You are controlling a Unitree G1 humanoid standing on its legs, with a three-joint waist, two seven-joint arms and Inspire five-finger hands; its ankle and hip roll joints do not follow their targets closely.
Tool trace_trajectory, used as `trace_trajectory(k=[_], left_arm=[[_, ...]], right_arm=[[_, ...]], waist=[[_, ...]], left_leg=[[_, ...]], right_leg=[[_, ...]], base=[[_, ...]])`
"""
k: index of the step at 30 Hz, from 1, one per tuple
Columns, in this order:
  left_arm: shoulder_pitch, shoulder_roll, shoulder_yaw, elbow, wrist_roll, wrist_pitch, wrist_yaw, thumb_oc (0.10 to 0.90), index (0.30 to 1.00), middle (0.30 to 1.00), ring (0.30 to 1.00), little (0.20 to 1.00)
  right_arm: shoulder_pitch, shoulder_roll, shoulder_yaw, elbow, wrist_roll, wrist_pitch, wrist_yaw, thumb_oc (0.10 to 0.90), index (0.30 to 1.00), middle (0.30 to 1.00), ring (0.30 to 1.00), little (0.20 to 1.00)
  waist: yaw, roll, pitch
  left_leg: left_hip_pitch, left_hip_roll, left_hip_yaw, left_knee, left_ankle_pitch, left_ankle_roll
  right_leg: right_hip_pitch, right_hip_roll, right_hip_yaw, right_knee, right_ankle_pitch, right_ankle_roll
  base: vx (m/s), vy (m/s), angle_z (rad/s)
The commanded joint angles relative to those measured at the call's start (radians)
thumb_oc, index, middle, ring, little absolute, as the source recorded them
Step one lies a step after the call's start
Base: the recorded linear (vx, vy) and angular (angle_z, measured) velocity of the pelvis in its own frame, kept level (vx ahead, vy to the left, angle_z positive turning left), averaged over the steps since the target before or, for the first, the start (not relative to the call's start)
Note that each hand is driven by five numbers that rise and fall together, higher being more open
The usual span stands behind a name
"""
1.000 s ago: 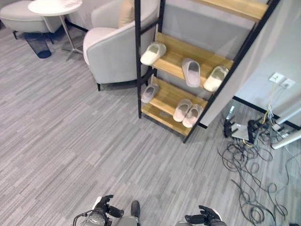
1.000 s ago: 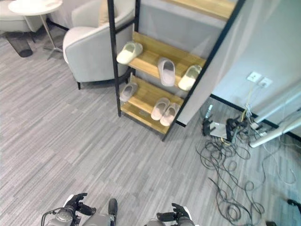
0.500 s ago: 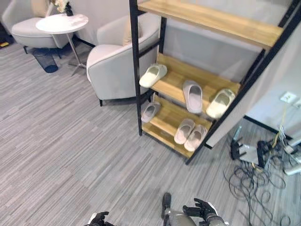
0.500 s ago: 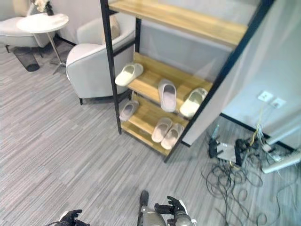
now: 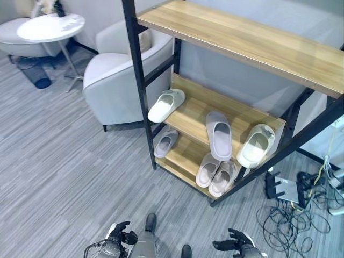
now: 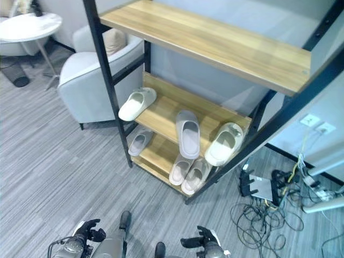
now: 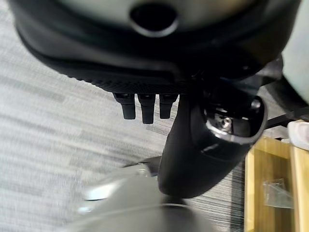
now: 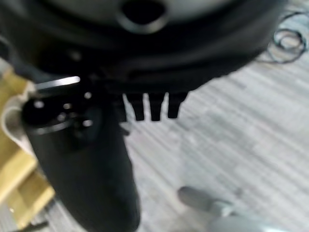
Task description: Arrange the slippers neatly on the shoe rack.
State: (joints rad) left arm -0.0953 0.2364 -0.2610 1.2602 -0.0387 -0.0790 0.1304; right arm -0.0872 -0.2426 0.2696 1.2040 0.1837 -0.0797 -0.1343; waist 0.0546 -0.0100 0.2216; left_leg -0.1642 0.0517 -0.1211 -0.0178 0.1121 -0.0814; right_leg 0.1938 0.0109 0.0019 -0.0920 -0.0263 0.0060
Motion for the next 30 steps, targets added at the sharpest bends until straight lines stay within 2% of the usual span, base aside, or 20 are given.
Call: trace_trajectory(k=[1, 2, 3, 4, 5, 6, 7, 8, 11, 12, 13, 16, 17, 19, 20, 21, 24, 25, 27, 30], left_arm=[[0.01, -0.008, -0.015, 0.009, 0.006, -0.004, -0.012, 0.8, 0.9, 0.9, 0.9, 0.9], [0.009, -0.004, -0.013, 0.008, 0.008, -0.003, -0.009, 0.8, 0.9, 0.9, 0.9, 0.9], [0.007, 0.006, -0.009, 0.002, 0.007, -0.004, -0.01, 0.8, 0.9, 0.9, 0.9, 0.9], [0.007, 0.006, -0.009, 0.002, 0.007, -0.004, -0.01, 0.8, 0.9, 0.9, 0.9, 0.9], [0.001, 0.014, -0.011, -0.009, 0.0, -0.006, -0.008, 0.8, 0.9, 0.9, 0.9, 0.9], [0.001, 0.013, -0.011, -0.009, 0.001, -0.006, -0.008, 0.8, 0.9, 0.9, 0.9, 0.9], [0.001, 0.015, -0.01, -0.012, -0.003, -0.008, -0.008, 0.8, 0.9, 0.9, 0.9, 0.9], [0.0, 0.015, -0.007, -0.016, -0.01, -0.01, -0.008, 0.8, 0.9, 0.9, 0.9, 0.9], [-0.001, 0.017, -0.002, -0.015, -0.014, -0.012, -0.017, 0.8, 0.9, 0.9, 0.9, 0.9], [-0.001, 0.017, -0.002, -0.015, -0.014, -0.012, -0.017, 0.8, 0.9, 0.9, 0.9, 0.9], [0.003, 0.015, 0.009, -0.01, -0.012, -0.013, -0.019, 0.8, 0.9, 0.9, 0.9, 0.9], [0.009, 0.009, 0.005, -0.008, -0.002, -0.011, -0.022, 0.8, 0.9, 0.9, 0.9, 0.9], [0.01, 0.003, -0.003, -0.008, 0.011, -0.012, -0.025, 0.8, 0.9, 0.9, 0.9, 0.9], [0.01, 0.003, -0.003, -0.008, 0.011, -0.012, -0.025, 0.8, 0.9, 0.9, 0.9, 0.9], [-0.002, -0.008, -0.025, -0.026, 0.018, -0.013, -0.028, 0.8, 0.9, 0.9, 0.9, 0.9], [-0.008, -0.01, -0.034, -0.035, 0.013, -0.014, -0.026, 0.8, 0.9, 0.9, 0.9, 0.9], [-0.011, -0.014, -0.04, -0.042, 0.002, -0.016, -0.026, 0.8, 0.9, 0.9, 0.9, 0.9], [-0.01, -0.019, -0.045, -0.043, -0.004, -0.015, -0.022, 0.8, 0.9, 0.9, 0.9, 0.9], [-0.014, -0.023, -0.058, -0.043, 0.003, -0.018, -0.023, 0.8, 0.9, 0.9, 0.9, 0.9], [-0.021, -0.029, -0.073, -0.052, 0.005, -0.022, -0.026, 0.8, 0.9, 0.9, 0.9, 0.9]], right_arm=[[0.006, -0.017, -0.009, -0.062, -0.003, -0.033, -0.005, 0.8, 0.9, 0.9, 0.9, 0.9], [0.004, -0.012, -0.008, -0.064, -0.007, -0.033, -0.002, 0.8, 0.9, 0.9, 0.9, 0.9], [-0.006, -0.004, 0.002, -0.069, -0.019, -0.029, 0.005, 0.8, 0.9, 0.9, 0.9, 0.9], [-0.006, -0.004, 0.002, -0.069, -0.019, -0.029, 0.005, 0.8, 0.9, 0.9, 0.9, 0.9], [-0.022, 0.002, 0.013, -0.076, -0.028, -0.03, 0.007, 0.8, 0.9, 0.9, 0.9, 0.9], [-0.022, 0.002, 0.012, -0.076, -0.028, -0.03, 0.007, 0.8, 0.9, 0.9, 0.9, 0.9], [-0.027, 0.005, 0.015, -0.08, -0.032, -0.03, 0.008, 0.8, 0.9, 0.9, 0.9, 0.9], [-0.03, 0.006, 0.017, -0.083, -0.039, -0.03, 0.007, 0.8, 0.9, 0.9, 0.9, 0.9], [-0.034, 0.005, 0.023, -0.084, -0.043, -0.03, 0.011, 0.8, 0.9, 0.9, 0.9, 0.9], [-0.034, 0.005, 0.023, -0.084, -0.043, -0.03, 0.011, 0.8, 0.9, 0.9, 0.9, 0.9], [-0.034, 0.006, 0.019, -0.082, -0.047, -0.028, 0.013, 0.8, 0.9, 0.9, 0.9, 0.9], [-0.017, 0.004, 0.019, -0.092, -0.044, -0.034, 0.011, 0.8, 0.9, 0.9, 0.9, 0.9], [-0.005, -0.003, 0.017, -0.099, -0.042, -0.036, 0.007, 0.8, 0.9, 0.9, 0.9, 0.9], [-0.005, -0.003, 0.017, -0.099, -0.042, -0.036, 0.007, 0.8, 0.9, 0.9, 0.9, 0.9], [-0.01, -0.021, 0.02, -0.118, -0.03, -0.043, -0.002, 0.8, 0.9, 0.9, 0.9, 0.9], [-0.016, -0.026, 0.027, -0.131, -0.026, -0.047, -0.006, 0.8, 0.9, 0.9, 0.9, 0.9], [-0.018, -0.029, 0.039, -0.144, -0.027, -0.047, -0.002, 0.8, 0.9, 0.9, 0.9, 0.9], [-0.016, -0.035, 0.044, -0.15, -0.037, -0.047, -0.002, 0.8, 0.9, 0.9, 0.9, 0.9], [-0.015, -0.04, 0.043, -0.159, -0.04, -0.045, 0.0, 0.8, 0.9, 0.9, 0.9, 0.9], [-0.013, -0.048, 0.046, -0.174, -0.041, -0.047, 0.013, 0.8, 0.9, 0.9, 0.9, 0.9]], waist=[[0.03, -0.034, -0.023], [0.03, -0.034, -0.024], [0.021, -0.028, -0.019], [0.023, -0.028, -0.019], [0.014, -0.008, -0.005], [0.014, -0.009, -0.005], [0.014, 0.0, -0.005], [0.007, 0.009, -0.008], [0.004, -0.002, -0.012], [0.004, -0.001, -0.011], [0.008, -0.001, -0.015], [-0.005, -0.012, -0.029], [-0.004, -0.018, -0.032], [-0.004, -0.018, -0.032], [-0.003, -0.029, -0.003], [0.003, -0.03, 0.007], [0.009, -0.029, 0.008], [0.006, -0.033, 0.002], [0.003, -0.03, -0.003], [-0.002, -0.01, -0.015]], left_leg=[[-0.028, -0.041, 0.009, 0.085, -0.037, 0.048], [-0.008, -0.045, 0.016, 0.073, -0.045, 0.058], [0.033, -0.047, 0.036, 0.056, -0.056, 0.079], [0.033, -0.048, 0.038, 0.055, -0.056, 0.079], [0.07, -0.037, 0.063, 0.034, -0.068, 0.098], [0.071, -0.038, 0.064, 0.034, -0.068, 0.098], [0.1, -0.037, 0.078, 0.01, -0.079, 0.103], [0.145, -0.038, 0.099, -0.02, -0.093, 0.105], [0.187, -0.059, 0.128, -0.03, -0.124, 0.106], [0.188, -0.058, 0.128, -0.03, -0.125, 0.106], [0.194, -0.059, 0.137, -0.027, -0.134, 0.105], [0.191, -0.077, 0.138, 0.012, -0.155, 0.094], [0.181, -0.081, 0.15, 0.065, -0.179, 0.082], [0.181, -0.081, 0.15, 0.065, -0.18, 0.082], [0.085, -0.072, 0.157, 0.258, -0.174, 0.043], [0.05, -0.072, 0.131, 0.314, -0.164, 0.033], [0.038, -0.067, 0.085, 0.313, -0.189, 0.035], [0.047, -0.027, 0.078, 0.275, -0.196, 0.033], [0.055, 0.0, 0.046, 0.224, -0.174, 0.022], [0.084, 0.014, -0.019, 0.128, -0.146, 0.008]], right_leg=[[-0.05, -0.039, -0.036, 0.168, -0.098, 0.06], [-0.075, -0.048, -0.032, 0.226, -0.091, 0.073], [-0.151, -0.076, -0.045, 0.356, -0.035, 0.109], [-0.153, -0.076, -0.043, 0.359, -0.037, 0.109], [-0.24, -0.103, -0.09, 0.479, 0.016, 0.13], [-0.242, -0.104, -0.088, 0.482, 0.014, 0.13], [-0.265, -0.126, -0.135, 0.498, 0.021, 0.129], [-0.288, -0.134, -0.205, 0.452, 0.004, 0.118], [-0.304, -0.105, -0.297, 0.269, 0.009, 0.099], [-0.302, -0.104, -0.298, 0.267, 0.009, 0.099], [-0.293, -0.121, -0.332, 0.249, 0.017, 0.112], [-0.252, -0.078, -0.243, 0.177, 0.01, 0.091], [-0.228, -0.077, -0.246, 0.147, 0.012, 0.08], [-0.228, -0.077, -0.246, 0.146, 0.013, 0.08], [-0.193, -0.079, -0.232, 0.118, 0.008, 0.057], [-0.193, -0.076, -0.22, 0.127, 0.004, 0.042], [-0.187, -0.069, -0.2, 0.126, -0.009, 0.038], [-0.177, -0.076, -0.194, 0.123, -0.018, 0.042], [-0.171, -0.082, -0.181, 0.123, -0.021, 0.048], [-0.171, -0.083, -0.157, 0.121, -0.022, 0.057]], base=[[0.24, 0.279, -0.81], [0.23, 0.332, -0.51], [0.16, 0.254, -0.51], [0.14, 0.314, -0.63], [0.04, 0.159, -0.5], [0.09, 0.248, -0.43], [0.15, 0.18, -0.41], [0.21, 0.193, -0.65], [0.18, 0.056, -0.52], [0.12, 0.005, -0.34], [0.08, -0.012, -0.3], [0.14, -0.038, -0.04], [0.09, -0.023, 0.17], [0.01, -0.024, 0.14], [-0.04, -0.019, 0.11], [-0.05, -0.019, 0.07], [0.04, 0.052, -0.24], [0.07, 0.121, -0.39], [0.08, 0.19, -0.17], [0.06, 0.232, -0.22]])
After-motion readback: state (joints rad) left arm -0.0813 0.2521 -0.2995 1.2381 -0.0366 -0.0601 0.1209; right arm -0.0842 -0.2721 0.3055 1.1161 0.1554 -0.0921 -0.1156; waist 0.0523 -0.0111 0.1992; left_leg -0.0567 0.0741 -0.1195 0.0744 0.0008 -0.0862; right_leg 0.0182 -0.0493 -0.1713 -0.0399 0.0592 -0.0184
